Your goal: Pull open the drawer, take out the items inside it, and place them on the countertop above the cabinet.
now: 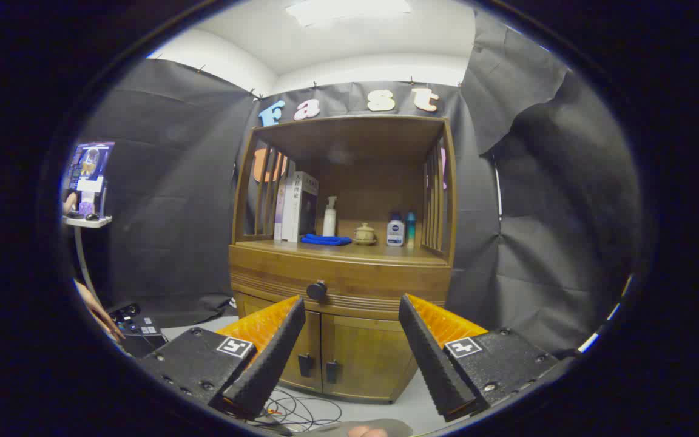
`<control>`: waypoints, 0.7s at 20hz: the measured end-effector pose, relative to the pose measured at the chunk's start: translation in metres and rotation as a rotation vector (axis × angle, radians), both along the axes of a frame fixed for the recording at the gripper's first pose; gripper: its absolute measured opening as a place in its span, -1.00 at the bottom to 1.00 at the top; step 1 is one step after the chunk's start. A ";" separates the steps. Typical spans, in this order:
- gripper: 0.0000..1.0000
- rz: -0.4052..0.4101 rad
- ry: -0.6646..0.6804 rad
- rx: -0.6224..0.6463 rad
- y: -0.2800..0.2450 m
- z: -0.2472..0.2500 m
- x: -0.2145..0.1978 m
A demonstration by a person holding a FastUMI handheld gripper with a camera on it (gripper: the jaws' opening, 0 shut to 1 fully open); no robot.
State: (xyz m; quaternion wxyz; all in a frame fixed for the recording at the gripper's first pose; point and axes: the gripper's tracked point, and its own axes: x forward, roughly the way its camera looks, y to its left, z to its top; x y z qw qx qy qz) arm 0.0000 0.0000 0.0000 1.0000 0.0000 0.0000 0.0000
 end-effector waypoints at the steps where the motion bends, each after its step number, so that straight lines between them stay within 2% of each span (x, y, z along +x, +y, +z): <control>1: 1.00 0.000 0.005 0.002 0.001 -0.001 -0.001; 14: 1.00 -0.014 0.016 -0.021 -0.003 -0.006 0.002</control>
